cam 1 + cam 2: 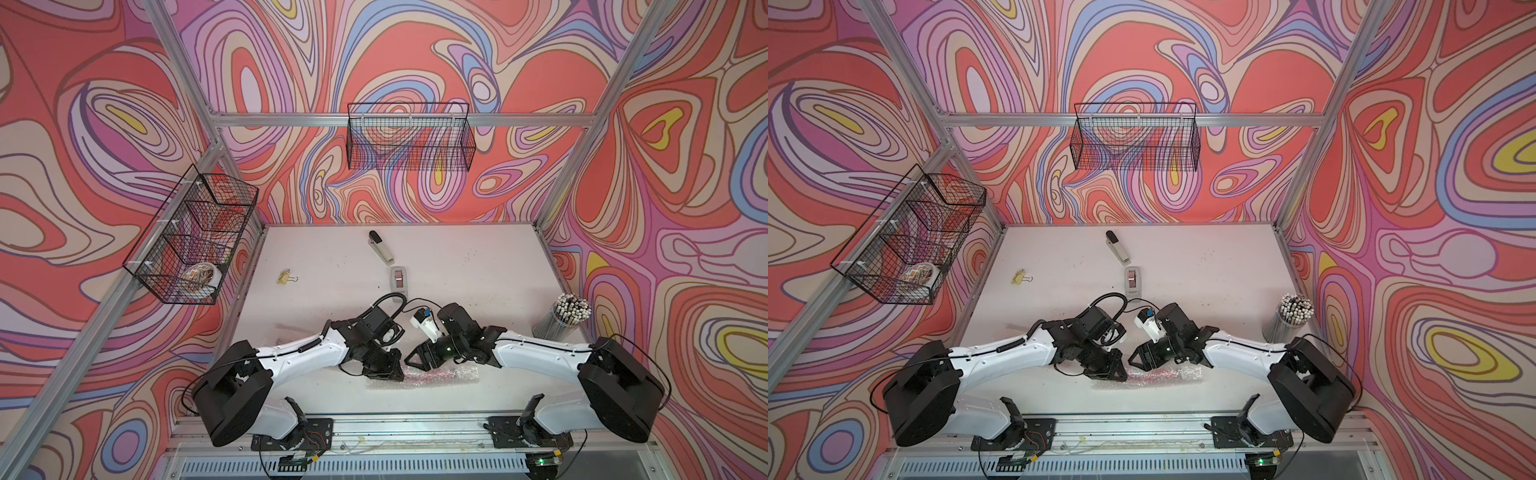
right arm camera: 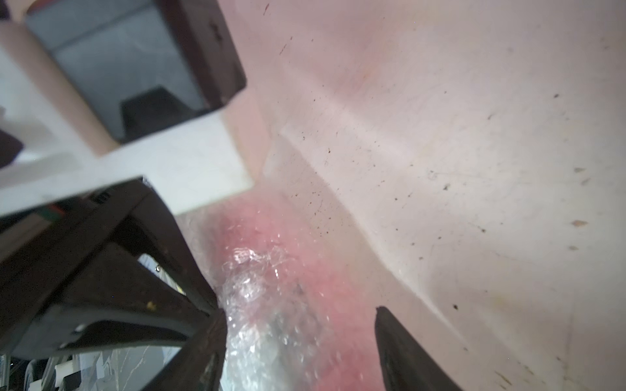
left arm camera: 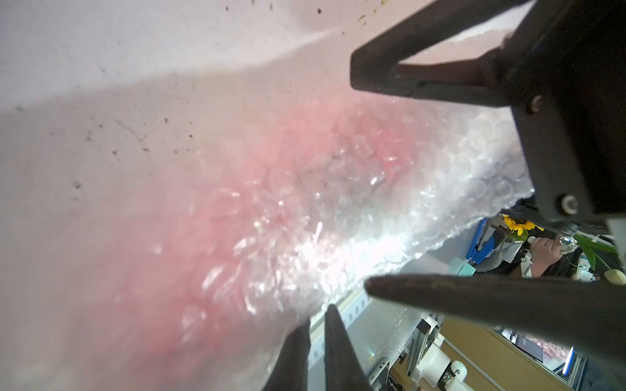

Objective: Wrap wine bottles in bubble wrap
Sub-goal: Stick the tape on the bubble wrap, then reset both arms

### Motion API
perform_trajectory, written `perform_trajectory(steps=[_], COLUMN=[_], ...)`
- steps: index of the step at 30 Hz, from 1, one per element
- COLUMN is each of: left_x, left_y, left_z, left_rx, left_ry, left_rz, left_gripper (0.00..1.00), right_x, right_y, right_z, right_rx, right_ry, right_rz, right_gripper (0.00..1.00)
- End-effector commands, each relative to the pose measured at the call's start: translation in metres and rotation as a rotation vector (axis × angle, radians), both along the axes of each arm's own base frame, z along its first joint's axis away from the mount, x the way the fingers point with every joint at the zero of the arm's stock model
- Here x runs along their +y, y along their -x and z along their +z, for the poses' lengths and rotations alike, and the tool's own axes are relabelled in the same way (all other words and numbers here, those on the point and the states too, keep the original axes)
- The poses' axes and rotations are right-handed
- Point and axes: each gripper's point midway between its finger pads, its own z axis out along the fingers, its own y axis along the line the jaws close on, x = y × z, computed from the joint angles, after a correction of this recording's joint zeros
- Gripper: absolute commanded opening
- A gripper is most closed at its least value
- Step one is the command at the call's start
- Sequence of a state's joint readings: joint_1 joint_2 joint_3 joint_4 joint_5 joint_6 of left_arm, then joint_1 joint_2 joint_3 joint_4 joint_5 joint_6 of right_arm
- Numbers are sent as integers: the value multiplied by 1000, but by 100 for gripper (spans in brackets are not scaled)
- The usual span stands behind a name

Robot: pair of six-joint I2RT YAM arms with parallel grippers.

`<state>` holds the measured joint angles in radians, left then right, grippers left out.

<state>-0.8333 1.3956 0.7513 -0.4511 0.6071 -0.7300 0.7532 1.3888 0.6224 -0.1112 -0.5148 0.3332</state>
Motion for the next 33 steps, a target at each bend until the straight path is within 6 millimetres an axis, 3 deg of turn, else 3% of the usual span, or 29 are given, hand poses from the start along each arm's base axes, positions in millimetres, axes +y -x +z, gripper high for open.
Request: perform_trajectory(steps=[1,7,13,16,20,23,25,28,33], left_x=[12,23,55,92,162,214,243,273,299], left_y=[6,9,-29,-69,-133,-171,-187,-204,-222], left_z=[8,35,78,99,117,129,126,103,69], left_rx=[0,-48,-265,-432,-715,-861,-909,-909,-1006], left_ry=[-39,-56,-167,-283,-559,-755,-830,-872,-846], left_rz=[6,-37,-66,20,192,341,454,588,737], left_gripper=[21,29,49,65,99,100,100,100,100], right_x=[-10,-30,-60,-78,-120,-157,-185,-222,-261], right_y=[-12,-37,-81,-106,-145,-170,-183,-193,-204], right_z=[13,33,64,83,98,101,94,70,52], right_rx=[-54,-171,-334,-421,-530,-571,-611,-646,-781], right_ry=[23,88,136,153,217,231,282,380,388], right_rz=[-27,-72,-188,-271,-432,-580,-695,-831,-991], right_gripper=[73,79,85,92,98,98,98,98,98])
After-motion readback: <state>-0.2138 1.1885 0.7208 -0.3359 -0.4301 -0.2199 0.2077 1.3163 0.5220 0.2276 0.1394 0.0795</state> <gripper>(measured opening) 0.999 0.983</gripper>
